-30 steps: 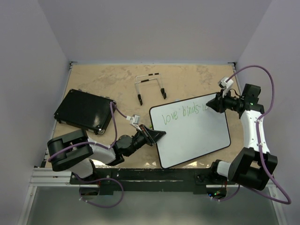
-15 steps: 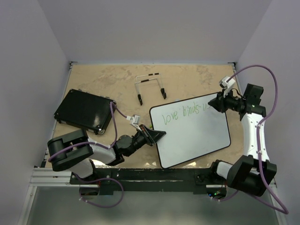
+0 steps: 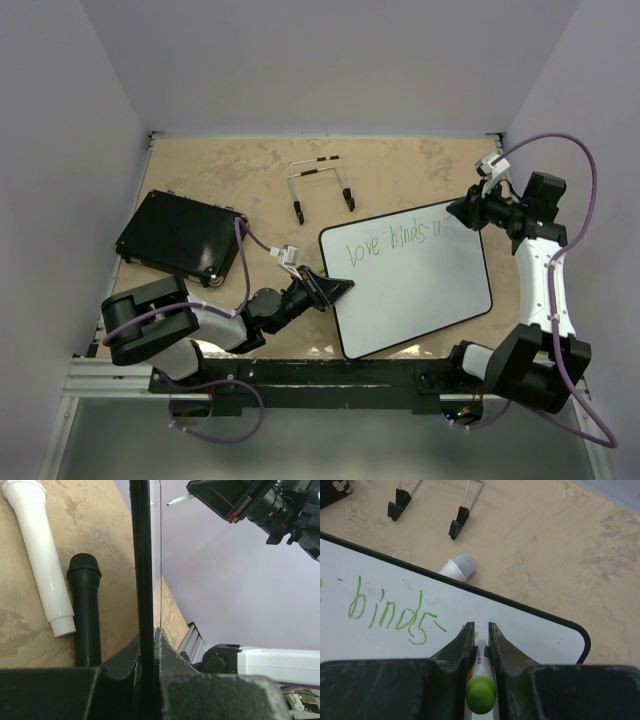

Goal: Write a sentence on the whiteboard

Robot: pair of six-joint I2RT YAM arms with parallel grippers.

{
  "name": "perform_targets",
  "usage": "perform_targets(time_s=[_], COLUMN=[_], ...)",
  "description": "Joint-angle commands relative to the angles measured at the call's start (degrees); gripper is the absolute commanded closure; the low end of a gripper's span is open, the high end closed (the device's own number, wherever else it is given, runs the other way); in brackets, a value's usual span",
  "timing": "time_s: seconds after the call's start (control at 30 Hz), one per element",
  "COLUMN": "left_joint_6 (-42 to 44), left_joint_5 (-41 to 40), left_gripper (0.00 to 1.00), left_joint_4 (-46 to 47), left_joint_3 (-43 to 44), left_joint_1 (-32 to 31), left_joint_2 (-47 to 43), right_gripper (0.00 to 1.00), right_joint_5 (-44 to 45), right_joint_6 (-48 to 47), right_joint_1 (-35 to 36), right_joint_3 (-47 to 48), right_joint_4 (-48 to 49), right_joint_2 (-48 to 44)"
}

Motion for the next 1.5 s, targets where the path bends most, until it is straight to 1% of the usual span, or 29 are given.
perform_targets(time_s=[0.0, 0.63, 0.9, 1.1, 1.47], left_joint_6=[6.17, 6.17, 6.17, 6.17, 6.17], left_joint_5=[0.4, 0.66, 0.75, 0.84, 0.58], left_gripper=[1.0, 1.0, 1.0, 1.0, 1.0], left_joint_4=[4.21, 4.47, 4.82, 4.91, 5.26], left_joint_3=[0.91, 1.18, 1.09, 1.09, 0.83], left_joint_1=[0.0, 0.09, 0.09, 0.09, 0.09], left_joint_2=[-1.13, -0.52, -0.25, -0.34, -0.17], right_gripper=[1.0, 1.0, 1.0, 1.0, 1.0], right_joint_5=[-0.95, 1.69, -1.38, -3.67, -2.62], right_joint_6=[2.67, 1.79, 2.23, 0.22, -4.62], right_joint_1=[-0.29, -0.38, -0.29, -0.29, -0.38], right_joint_3=[0.87, -0.71, -1.24, -0.89, -0.1], right_joint_4=[4.31, 4.93, 5.45, 3.08, -3.24], right_joint_2=[0.07, 3.14, 3.06, 3.23, 3.32])
